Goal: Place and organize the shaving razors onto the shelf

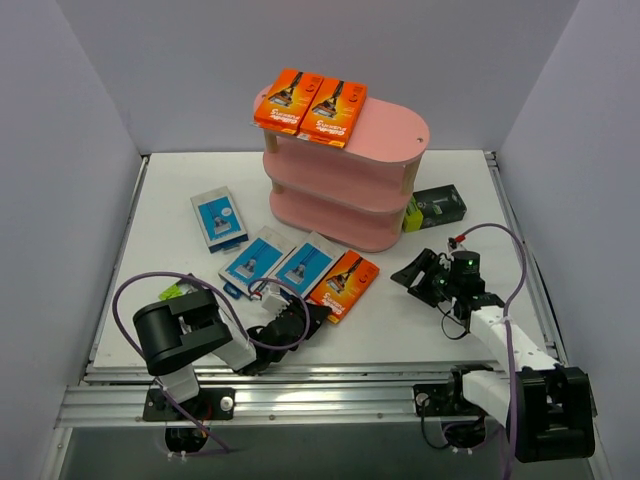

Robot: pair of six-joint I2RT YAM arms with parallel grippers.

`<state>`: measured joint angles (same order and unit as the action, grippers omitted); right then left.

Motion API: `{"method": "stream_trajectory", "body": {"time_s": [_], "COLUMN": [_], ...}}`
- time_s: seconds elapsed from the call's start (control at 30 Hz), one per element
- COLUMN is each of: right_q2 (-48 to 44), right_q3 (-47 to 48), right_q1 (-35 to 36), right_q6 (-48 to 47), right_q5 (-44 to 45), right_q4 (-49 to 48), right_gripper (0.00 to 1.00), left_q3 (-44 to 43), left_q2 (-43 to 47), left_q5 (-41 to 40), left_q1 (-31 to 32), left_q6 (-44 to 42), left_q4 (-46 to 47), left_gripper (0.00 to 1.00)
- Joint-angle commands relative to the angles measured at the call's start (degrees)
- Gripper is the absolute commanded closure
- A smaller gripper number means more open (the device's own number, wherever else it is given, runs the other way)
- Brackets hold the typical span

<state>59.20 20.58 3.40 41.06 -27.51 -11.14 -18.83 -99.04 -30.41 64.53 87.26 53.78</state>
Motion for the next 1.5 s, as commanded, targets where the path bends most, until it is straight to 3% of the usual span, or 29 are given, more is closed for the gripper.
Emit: {"method": "stream_trajectory", "body": {"time_s": [0.0, 0.37, 0.47, 0.63, 0.8, 1.2, 1.47], "right_q2": [0.6, 2.3, 2.5, 2.1, 0.8, -1.5, -1.5], "right_q3": [-0.1, 0.2, 0.2, 0.2, 0.7, 1.7, 3.9], "right_q1": [-1.4, -3.0, -3.1, -4.8, -5.2, -6.1, -7.2], "right_q6": [-2.4, -4.1, -4.4, -4.5, -4.7, -4.7, -4.7], "right_q5": [-2.1, -3.9, -4.0, -4.2, -4.4, -5.2, -5.5], "right_q4": [1.3, 0.9, 1.0, 1.5, 2.5, 4.6, 5.2], "right_gripper": [0.37, 0.37, 0.37, 0.37, 0.37, 0.37, 0.37], "left_q3": [1.3, 1.0, 0.6, -0.2, -0.2, -6.8, -9.2], "left_q2": [-0.9, 2.2, 2.1, 2.8, 5.0, 20.1, 24.3], "left_q5": [-2.1, -3.7, -3.3, -2.1, -2.3, -5.4, -5.6], "left_q1": [0.6, 1.3, 1.6, 1.6, 1.9, 4.3, 4.5], "left_q6": [1.3, 1.2, 0.6, -0.5, -1.3, -7.0, -10.8], "left_q4": [1.6, -4.1, -4.0, -5.8, -7.0, -30.1, -35.9], "left_gripper": [0.69, 0.77, 0.91, 0.97, 0.98, 0.98, 0.98]}}
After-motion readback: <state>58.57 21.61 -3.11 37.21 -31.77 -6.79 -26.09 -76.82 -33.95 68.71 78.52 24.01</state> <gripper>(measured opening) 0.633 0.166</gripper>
